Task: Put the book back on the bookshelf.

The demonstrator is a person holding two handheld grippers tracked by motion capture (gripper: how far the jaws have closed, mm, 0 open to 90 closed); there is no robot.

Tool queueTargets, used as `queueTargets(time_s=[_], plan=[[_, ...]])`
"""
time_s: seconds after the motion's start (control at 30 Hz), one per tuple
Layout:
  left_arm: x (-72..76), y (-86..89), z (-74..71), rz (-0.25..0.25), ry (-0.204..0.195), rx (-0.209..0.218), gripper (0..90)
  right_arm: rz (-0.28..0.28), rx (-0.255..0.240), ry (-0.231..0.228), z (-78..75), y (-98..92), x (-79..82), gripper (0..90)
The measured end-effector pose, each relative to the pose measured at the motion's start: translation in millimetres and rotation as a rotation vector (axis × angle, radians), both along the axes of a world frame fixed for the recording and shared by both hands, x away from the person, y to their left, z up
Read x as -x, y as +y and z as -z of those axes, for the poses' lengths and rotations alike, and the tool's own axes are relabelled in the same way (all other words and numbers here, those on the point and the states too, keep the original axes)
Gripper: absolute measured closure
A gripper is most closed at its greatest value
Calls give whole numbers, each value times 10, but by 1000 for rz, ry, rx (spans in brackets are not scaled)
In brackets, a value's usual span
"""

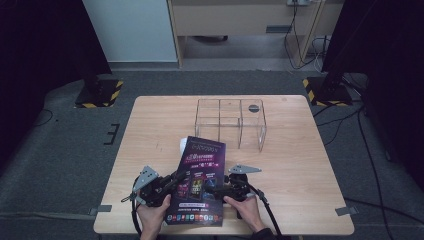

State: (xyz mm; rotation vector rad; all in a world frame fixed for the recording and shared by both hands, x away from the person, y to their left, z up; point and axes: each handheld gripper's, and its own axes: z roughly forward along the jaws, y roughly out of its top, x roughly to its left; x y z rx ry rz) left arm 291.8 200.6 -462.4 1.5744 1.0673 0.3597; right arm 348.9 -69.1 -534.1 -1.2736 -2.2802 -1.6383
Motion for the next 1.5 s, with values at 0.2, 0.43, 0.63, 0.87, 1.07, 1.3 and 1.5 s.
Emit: queueTargets(time_s=[0.2, 0.43, 0.63, 0.87, 1.07, 1.3, 1.5], plan=[[2, 4, 10, 2, -4, 1, 790, -14, -17, 46, 17, -9, -20, 302], [-7, 23, 26, -9, -2, 2, 789, -10, -58, 131, -20, -125, -12, 532], [-14, 24, 52, -9, 0, 4, 788, -17, -84, 135, -75, -180, 30, 657], [-23, 61, 70, -17, -3, 8, 786, -27, -106, 125, -138, -203, 60, 743], [-43, 106, 95, -21, 3, 11, 783, -27, -101, 108, -181, -200, 87, 757], [-75, 132, 136, -38, 14, -15, 764, -12, -113, 95, -229, -229, 125, 782], [-103, 176, 182, -56, 42, -12, 732, -9, -129, 83, -283, -248, 150, 805]])
